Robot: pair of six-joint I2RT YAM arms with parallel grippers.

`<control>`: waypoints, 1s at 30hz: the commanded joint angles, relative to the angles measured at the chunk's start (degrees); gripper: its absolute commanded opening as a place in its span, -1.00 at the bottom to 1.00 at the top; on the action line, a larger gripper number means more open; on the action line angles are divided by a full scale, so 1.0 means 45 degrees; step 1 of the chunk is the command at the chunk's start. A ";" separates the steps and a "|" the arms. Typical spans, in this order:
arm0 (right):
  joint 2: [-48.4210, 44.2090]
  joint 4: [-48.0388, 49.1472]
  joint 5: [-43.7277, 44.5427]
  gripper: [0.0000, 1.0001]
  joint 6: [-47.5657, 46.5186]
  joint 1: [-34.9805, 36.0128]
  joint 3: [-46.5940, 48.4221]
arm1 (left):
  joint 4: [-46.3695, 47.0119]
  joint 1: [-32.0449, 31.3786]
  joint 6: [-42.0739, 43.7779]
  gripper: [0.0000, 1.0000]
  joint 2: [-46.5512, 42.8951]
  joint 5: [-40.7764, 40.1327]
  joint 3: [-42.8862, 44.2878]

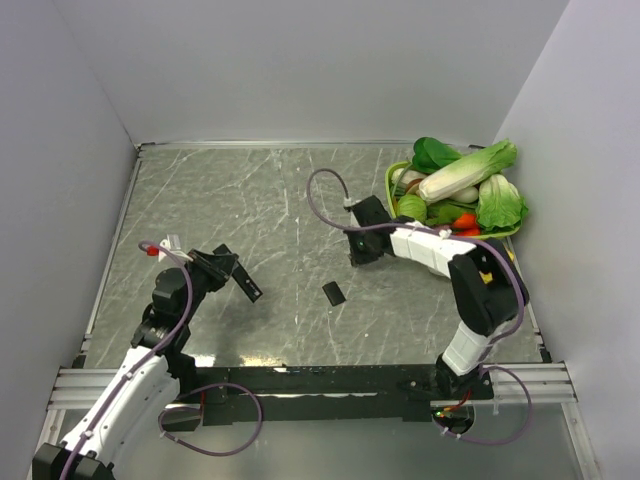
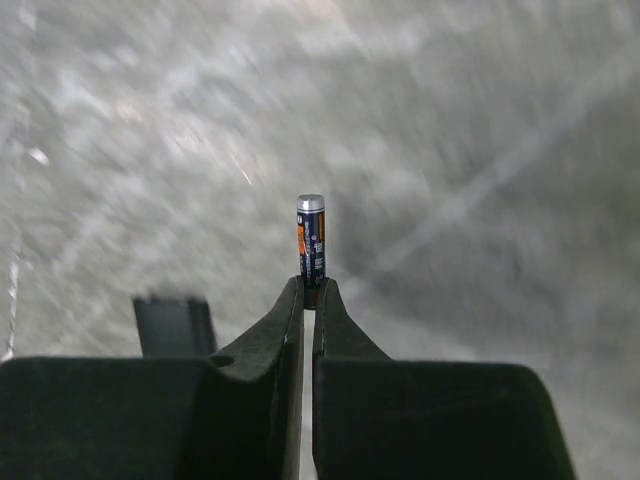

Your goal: Load the batteries into the remote control

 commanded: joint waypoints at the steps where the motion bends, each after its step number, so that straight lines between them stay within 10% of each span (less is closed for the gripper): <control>1: -0.1690 0.0357 0.0504 -0.99 0.1916 -0.0102 -0.1817 | 0.1389 0.0047 0.0065 -0.98 0.0252 0.0362 0.0131; 30: -0.1887 0.0512 -0.2366 -0.30 0.3382 0.0014 -0.3151 | 0.1702 -0.0187 0.0631 -0.98 0.0799 0.0284 0.0384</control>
